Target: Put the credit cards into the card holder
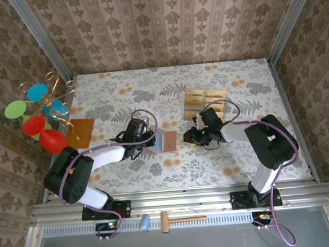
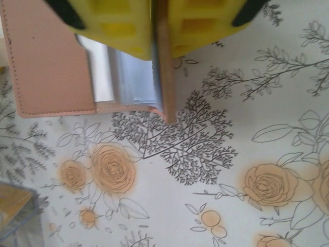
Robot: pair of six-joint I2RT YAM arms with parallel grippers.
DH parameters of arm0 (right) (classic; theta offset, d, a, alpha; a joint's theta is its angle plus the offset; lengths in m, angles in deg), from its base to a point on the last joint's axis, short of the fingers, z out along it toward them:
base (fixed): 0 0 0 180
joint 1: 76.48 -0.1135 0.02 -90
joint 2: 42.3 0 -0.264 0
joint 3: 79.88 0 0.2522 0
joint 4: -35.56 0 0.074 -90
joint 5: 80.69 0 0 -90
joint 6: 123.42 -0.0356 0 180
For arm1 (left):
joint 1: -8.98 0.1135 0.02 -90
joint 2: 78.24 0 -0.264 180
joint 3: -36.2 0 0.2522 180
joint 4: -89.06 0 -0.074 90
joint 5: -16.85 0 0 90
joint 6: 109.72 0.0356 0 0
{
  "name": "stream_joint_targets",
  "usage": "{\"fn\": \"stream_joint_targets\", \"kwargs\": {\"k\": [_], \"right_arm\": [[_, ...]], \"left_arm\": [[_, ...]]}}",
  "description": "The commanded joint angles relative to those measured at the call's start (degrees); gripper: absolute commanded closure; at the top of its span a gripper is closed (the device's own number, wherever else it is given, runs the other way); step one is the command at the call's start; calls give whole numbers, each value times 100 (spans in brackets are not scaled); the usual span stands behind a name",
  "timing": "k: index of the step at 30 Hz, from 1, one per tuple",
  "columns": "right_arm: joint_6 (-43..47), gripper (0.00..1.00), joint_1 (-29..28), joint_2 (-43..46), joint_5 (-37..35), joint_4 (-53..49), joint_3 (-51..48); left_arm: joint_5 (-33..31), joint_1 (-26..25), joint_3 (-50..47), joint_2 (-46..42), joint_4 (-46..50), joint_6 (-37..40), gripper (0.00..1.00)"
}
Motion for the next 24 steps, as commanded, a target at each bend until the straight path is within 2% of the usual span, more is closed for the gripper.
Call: {"fn": "stream_joint_targets", "kwargs": {"k": [1,6,13,17,21,24], "right_arm": [[191,57,52,432,-431,-579,46],[206,52,-6,1284,-895,-1140,-9],[32,54,-592,1735,-1356,-1418,346],[-145,58,-986,1357,-1332,-1176,668],[-390,67,-1211,643,-1097,-658,927],[-568,70,-1291,90,-1008,-340,1064]], "left_arm": [[103,35,7,-100,55,-41,93],[-116,16,70,-274,357,-91,93],[-339,-74,264,-343,627,-148,92],[-429,-141,358,-320,728,-122,92],[-470,-161,360,-316,741,-135,92],[-474,-178,352,-316,721,-148,92]]}}
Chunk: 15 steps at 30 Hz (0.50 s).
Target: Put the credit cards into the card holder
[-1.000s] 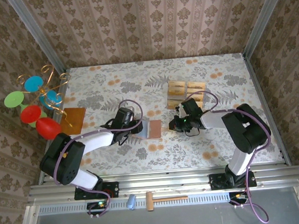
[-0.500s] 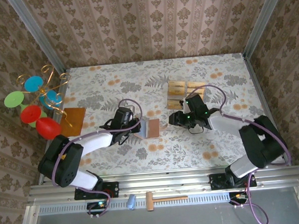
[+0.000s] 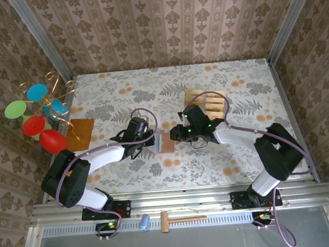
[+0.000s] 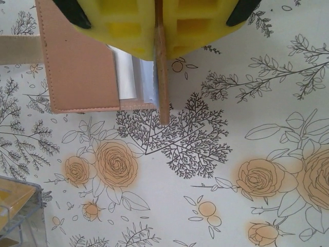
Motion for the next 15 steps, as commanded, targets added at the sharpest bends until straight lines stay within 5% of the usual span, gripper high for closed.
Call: {"fn": "stream_joint_targets", "kwargs": {"k": [1,6,11,15], "right_arm": [[-359,70,-64,-570,169,504,138],[-609,72,-72,-1222,183,966,64],[-658,74,-56,-1506,-10,1021,-89],[-692,75,-47,-1621,-74,1083,-160]], "left_arm": [[-109,-52,144,-100,131,-75,92],[-84,-53,144,-132,110,-33,90],[156,-26,153,-330,62,140,55],[464,98,64,-499,-148,168,48]]}}
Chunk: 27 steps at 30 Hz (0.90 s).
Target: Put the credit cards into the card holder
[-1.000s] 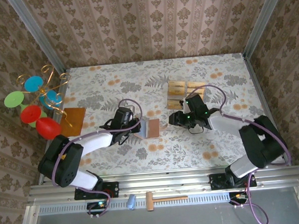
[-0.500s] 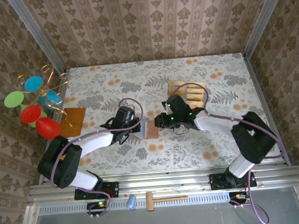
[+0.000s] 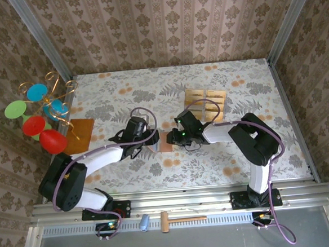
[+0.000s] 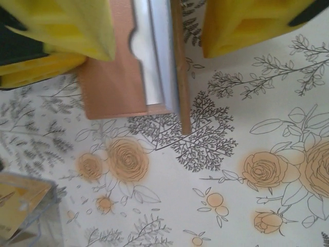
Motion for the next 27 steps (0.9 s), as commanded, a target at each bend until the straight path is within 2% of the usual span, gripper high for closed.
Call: {"fn": "stream_joint_targets", "kwargs": {"k": [1,9,27], "right_arm": [[-109,75,6,-293,-223,-85,-185],[-93,76,14,-378,-278,-112,-241],[-89,76,32,-466,-291,-42,-325]], "left_arm": [[394,141,-10,-223,-308,60,48],[1112,655,-461,-155,-1240,-395,64],[1259,764,-542,-120,-1432,-467,87]]}}
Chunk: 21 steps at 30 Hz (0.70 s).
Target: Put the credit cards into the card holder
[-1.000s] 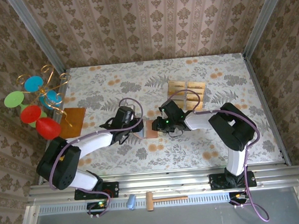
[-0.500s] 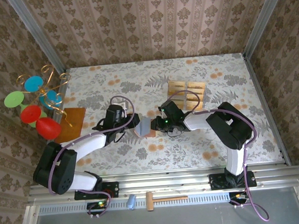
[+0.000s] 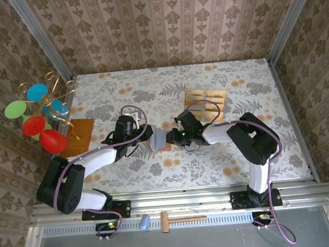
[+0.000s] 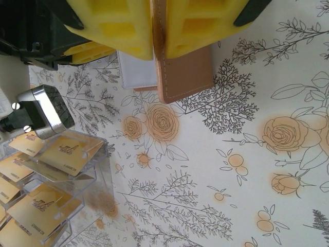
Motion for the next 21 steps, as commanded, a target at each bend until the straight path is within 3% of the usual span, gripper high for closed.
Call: {"fn": "stream_joint_targets", "kwargs": {"k": [1,10,21], "right_arm": [[1,76,21,-383,-309,-380,-237],[4,76,30,-406,-312,-375,-249],[8,76,39,-471,-298,-392,-227]], "left_arm": [[89,47,-37,27,-129,-29,88],[-11,55,-95,141,-113,31,100],[108,99,-306,272,-565,-89,100]]}}
